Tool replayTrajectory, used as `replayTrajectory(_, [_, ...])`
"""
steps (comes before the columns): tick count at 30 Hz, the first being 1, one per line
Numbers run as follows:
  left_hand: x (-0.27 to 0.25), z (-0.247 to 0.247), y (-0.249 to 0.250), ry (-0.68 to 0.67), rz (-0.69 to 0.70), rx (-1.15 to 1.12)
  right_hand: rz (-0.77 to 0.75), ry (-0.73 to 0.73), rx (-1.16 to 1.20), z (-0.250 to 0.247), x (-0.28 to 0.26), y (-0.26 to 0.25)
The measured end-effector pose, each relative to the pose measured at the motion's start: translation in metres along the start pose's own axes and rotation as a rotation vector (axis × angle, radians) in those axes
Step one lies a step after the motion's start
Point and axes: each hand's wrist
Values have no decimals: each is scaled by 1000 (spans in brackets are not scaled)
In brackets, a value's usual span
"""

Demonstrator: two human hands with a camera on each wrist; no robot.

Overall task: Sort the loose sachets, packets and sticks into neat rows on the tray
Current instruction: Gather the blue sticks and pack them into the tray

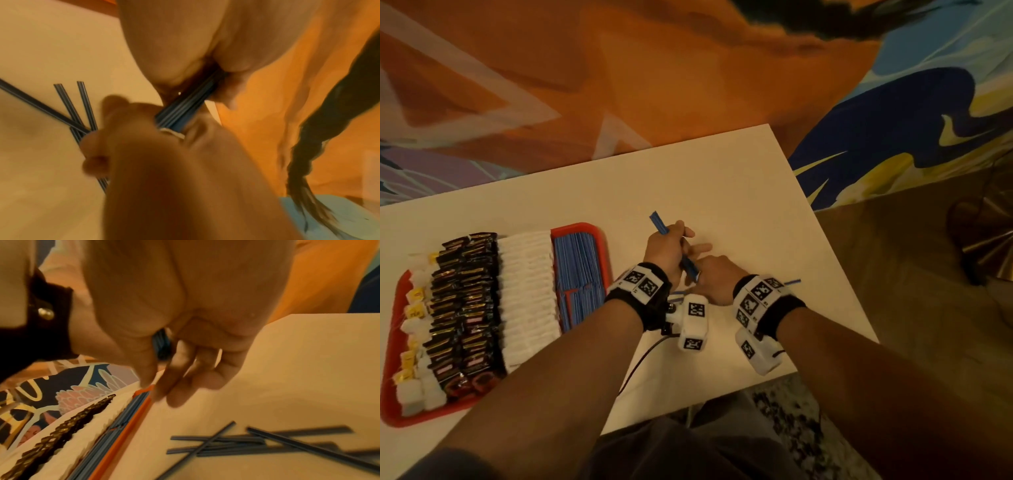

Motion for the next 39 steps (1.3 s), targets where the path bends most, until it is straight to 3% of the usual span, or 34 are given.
replayTrajectory(2, [9,-7,-6,83,36,148,85,-47,16,3,-2,23])
replayTrajectory(3, [15,-12,-10,102,80,336,122,-23,26,3,-3,35])
replayTrajectory(7, [24,-28,-31,-91,209,1266,262,63,-39,2,-7,70])
replayTrajectory(13, [27,-45,-61,-216,225,1719,361,130,-165,15,-4,94])
replayTrajectory(24, [31,-49,-76,-273,229,1839,248,123,-298,44,4,109])
replayTrajectory(39, [34,-63,-61,-394,178,1853,168,181,-59,23,4,106])
Point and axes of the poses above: each hand's wrist, its own x-axis towards the middle knuckle, its own z-axis out of the palm, y = z × x, and after that the axes turned 1 degree about -y, right-handed
